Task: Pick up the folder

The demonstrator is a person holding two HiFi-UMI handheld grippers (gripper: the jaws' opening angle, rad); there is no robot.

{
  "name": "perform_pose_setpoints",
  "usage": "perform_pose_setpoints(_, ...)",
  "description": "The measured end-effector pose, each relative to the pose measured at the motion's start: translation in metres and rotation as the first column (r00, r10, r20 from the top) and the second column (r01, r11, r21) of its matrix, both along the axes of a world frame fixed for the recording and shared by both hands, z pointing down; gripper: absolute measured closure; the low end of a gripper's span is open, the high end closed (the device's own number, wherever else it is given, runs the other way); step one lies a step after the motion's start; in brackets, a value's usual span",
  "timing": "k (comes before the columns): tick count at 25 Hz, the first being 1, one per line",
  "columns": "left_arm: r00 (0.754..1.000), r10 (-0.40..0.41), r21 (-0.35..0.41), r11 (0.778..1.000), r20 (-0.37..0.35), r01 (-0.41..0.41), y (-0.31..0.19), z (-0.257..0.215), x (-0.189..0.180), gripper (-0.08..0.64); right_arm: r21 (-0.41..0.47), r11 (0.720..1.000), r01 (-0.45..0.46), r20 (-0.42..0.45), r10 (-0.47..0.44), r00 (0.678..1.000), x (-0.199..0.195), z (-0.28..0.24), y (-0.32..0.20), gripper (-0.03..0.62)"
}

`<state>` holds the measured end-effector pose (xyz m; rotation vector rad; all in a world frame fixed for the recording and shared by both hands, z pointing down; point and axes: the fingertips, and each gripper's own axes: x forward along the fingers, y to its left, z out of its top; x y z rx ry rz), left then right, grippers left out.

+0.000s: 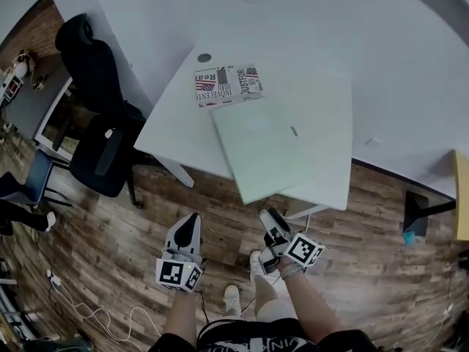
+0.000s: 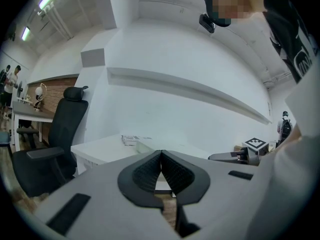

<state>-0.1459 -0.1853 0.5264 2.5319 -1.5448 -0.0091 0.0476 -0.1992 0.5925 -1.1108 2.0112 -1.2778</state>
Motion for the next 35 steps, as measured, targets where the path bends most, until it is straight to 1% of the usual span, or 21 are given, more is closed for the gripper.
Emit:
perform_pose_setpoints(2,1.000,-0.002,-0.001,1.000,0.006,0.002,-0.006,0.005,0.001,0.545,-0.012,1.000,0.003,0.045,-0.002,0.999,-0.002,0.004,-0.010,0.273)
perform_pose_setpoints(4,1.000,-0.004,0.000,1.000,0.015,0.004,-0.012,0.008,0.002,0.545,-0.032,0.999,0.005,0.064,-0.003,0.998,-0.002,0.011,-0.019,0.268)
perform_pose_setpoints(5,1.000,-0.006,-0.002,1.000,0.019,0.006,-0.015,0.009,0.002,0.545,-0.069,0.998,-0.002,0.067,0.007,0.998,-0.001,0.017,-0.021,0.264)
perform_pose_setpoints(6,1.000,-0.012,-0.008,1.000,0.021,0.012,-0.017,0.009,0.003,0.545,-0.155,0.988,-0.024,0.064,0.035,0.997,0.003,0.030,-0.019,0.258)
perform_pose_setpoints(7,1.000,-0.020,-0.017,1.000,0.020,0.020,-0.019,0.009,0.004,0.545,-0.266,0.962,-0.055,0.053,0.071,0.996,0.007,0.046,-0.014,0.253)
perform_pose_setpoints(8,0.999,-0.026,-0.026,0.999,0.019,0.027,-0.020,0.009,0.006,0.545,-0.363,0.928,-0.082,0.037,0.102,0.994,0.011,0.061,-0.010,0.249)
perform_pose_setpoints(9,0.999,-0.030,-0.032,0.999,0.018,0.030,-0.021,0.011,0.007,0.545,-0.420,0.902,-0.096,0.024,0.117,0.993,0.014,0.071,-0.009,0.245)
perform_pose_setpoints(10,0.999,-0.031,-0.035,0.999,0.018,0.031,-0.022,0.015,0.008,0.545,-0.441,0.892,-0.099,0.019,0.119,0.993,0.016,0.076,-0.010,0.242)
perform_pose_setpoints(11,0.999,-0.029,-0.035,0.999,0.019,0.030,-0.022,0.018,0.009,0.545,-0.435,0.896,-0.092,0.022,0.112,0.993,0.015,0.077,-0.013,0.239)
perform_pose_setpoints(13,0.999,-0.033,-0.037,0.999,0.021,0.033,-0.024,0.022,0.011,0.545,-0.375,0.925,-0.061,0.045,0.083,0.996,0.012,0.071,-0.023,0.238)
perform_pose_setpoints(15,0.999,-0.045,-0.047,0.998,0.023,0.046,-0.027,0.022,0.012,0.545,-0.251,0.968,-0.011,0.083,0.033,0.996,0.005,0.057,-0.039,0.238)
perform_pose_setpoints(17,0.998,-0.051,-0.047,0.997,0.025,0.053,-0.030,0.023,0.014,0.545,-0.154,0.988,0.031,0.115,-0.013,0.993,-0.002,0.046,-0.051,0.238)
perform_pose_setpoints(18,0.998,-0.054,-0.046,0.997,0.025,0.055,-0.031,0.024,0.014,0.545,-0.135,0.990,0.043,0.123,-0.026,0.992,-0.004,0.044,-0.054,0.238)
perform_pose_setpoints(20,0.998,-0.064,-0.050,0.997,0.026,0.065,-0.032,0.024,0.015,0.545,-0.189,0.981,0.039,0.127,-0.015,0.992,-0.005,0.052,-0.053,0.238)
perform_pose_setpoints(21,0.997,-0.068,-0.052,0.996,0.026,0.070,-0.033,0.025,0.015,0.545,-0.177,0.983,0.046,0.141,-0.021,0.990,-0.007,0.050,-0.056,0.238)
perform_pose_setpoints(23,0.997,-0.074,-0.054,0.996,0.027,0.075,-0.034,0.026,0.016,0.545,-0.108,0.992,0.072,0.168,-0.053,0.984,-0.014,0.038,-0.065,0.238)
perform_pose_setpoints(25,0.996,-0.080,-0.056,0.995,0.029,0.082,-0.034,0.027,0.017,0.545,-0.092,0.992,0.085,0.177,-0.068,0.982,-0.019,0.036,-0.071,0.238)
perform_pose_setpoints(28,0.996,-0.089,-0.057,0.994,0.033,0.090,-0.035,0.032,0.018,0.545,-0.140,0.986,0.091,0.198,-0.063,0.978,-0.022,0.045,-0.076,0.238)
perform_pose_setpoints(31,0.994,-0.104,-0.063,0.992,0.035,0.106,-0.037,0.033,0.018,0.545,-0.193,0.977,0.095,0.242,-0.046,0.969,-0.026,0.052,-0.079,0.239)
perform_pose_setpoints(33,0.992,-0.117,-0.066,0.991,0.038,0.120,-0.038,0.032,0.017,0.545,-0.195,0.976,0.097,0.271,-0.041,0.962,-0.030,0.051,-0.082,0.239)
perform_pose_setpoints(35,0.991,-0.126,-0.059,0.990,0.040,0.128,-0.037,0.030,0.016,0.545,-0.196,0.976,0.092,0.279,-0.034,0.960,-0.031,0.051,-0.083,0.239)
